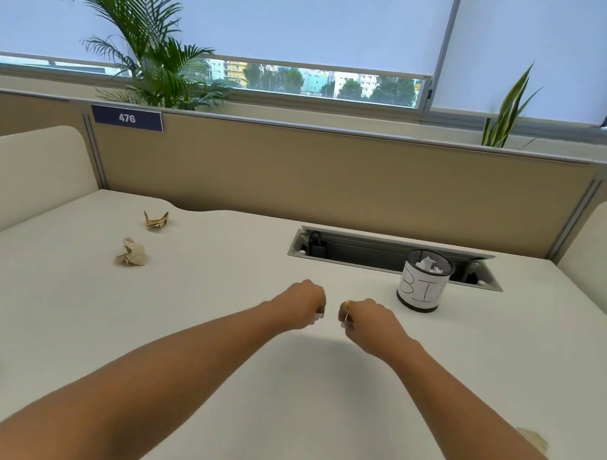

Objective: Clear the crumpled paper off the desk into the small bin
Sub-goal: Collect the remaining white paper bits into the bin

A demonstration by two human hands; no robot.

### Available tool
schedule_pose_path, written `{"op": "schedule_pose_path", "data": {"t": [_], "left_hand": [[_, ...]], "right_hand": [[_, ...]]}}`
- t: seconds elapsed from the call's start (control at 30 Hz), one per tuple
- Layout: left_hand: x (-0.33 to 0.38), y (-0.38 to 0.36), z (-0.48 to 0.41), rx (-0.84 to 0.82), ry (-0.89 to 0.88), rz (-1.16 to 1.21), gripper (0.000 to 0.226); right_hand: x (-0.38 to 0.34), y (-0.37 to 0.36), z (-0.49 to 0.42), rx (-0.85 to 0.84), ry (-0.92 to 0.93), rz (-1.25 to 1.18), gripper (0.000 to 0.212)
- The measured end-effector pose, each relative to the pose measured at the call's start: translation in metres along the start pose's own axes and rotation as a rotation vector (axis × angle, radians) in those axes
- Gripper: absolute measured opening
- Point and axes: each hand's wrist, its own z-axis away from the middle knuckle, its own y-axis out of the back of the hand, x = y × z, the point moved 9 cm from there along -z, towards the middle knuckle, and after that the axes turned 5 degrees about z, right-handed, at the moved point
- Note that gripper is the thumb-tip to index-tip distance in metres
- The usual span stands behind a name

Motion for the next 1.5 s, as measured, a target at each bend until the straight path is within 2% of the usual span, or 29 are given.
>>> {"op": "schedule_pose_path", "data": {"t": [0.2,0.43,0.6,0.7,0.97,1.2,1.5], "left_hand": [[0.08,0.014,-0.058,0.047,-0.113,0.036,0.022],[0.127,0.048,-0.11,0.156,-0.149,0.206,0.02],[0.142,0.052,-0.137,0.17,-0.122,0.337,0.023],[0.145,0.043,-0.15,0.151,-0.102,0.342,0.024],[0.142,0.031,-0.164,0.116,-0.089,0.375,0.039],[0.13,0.041,-0.153,0.231,-0.114,0.429,0.028],[0.095,0.017,-0.098,0.285,-0.144,0.486,0.022]], "right_hand": [[0.084,0.044,-0.005,0.162,-0.177,-0.066,0.019],[0.161,0.087,-0.02,0.371,-0.385,-0.202,0.017],[0.192,0.099,-0.03,0.482,-0.476,-0.3,0.015],[0.197,0.096,-0.036,0.486,-0.478,-0.332,0.023],[0.2,0.09,-0.043,0.491,-0.49,-0.314,0.024],[0.194,0.092,-0.036,0.551,-0.466,-0.352,0.024],[0.167,0.087,-0.009,0.552,-0.416,-0.469,0.022]]}}
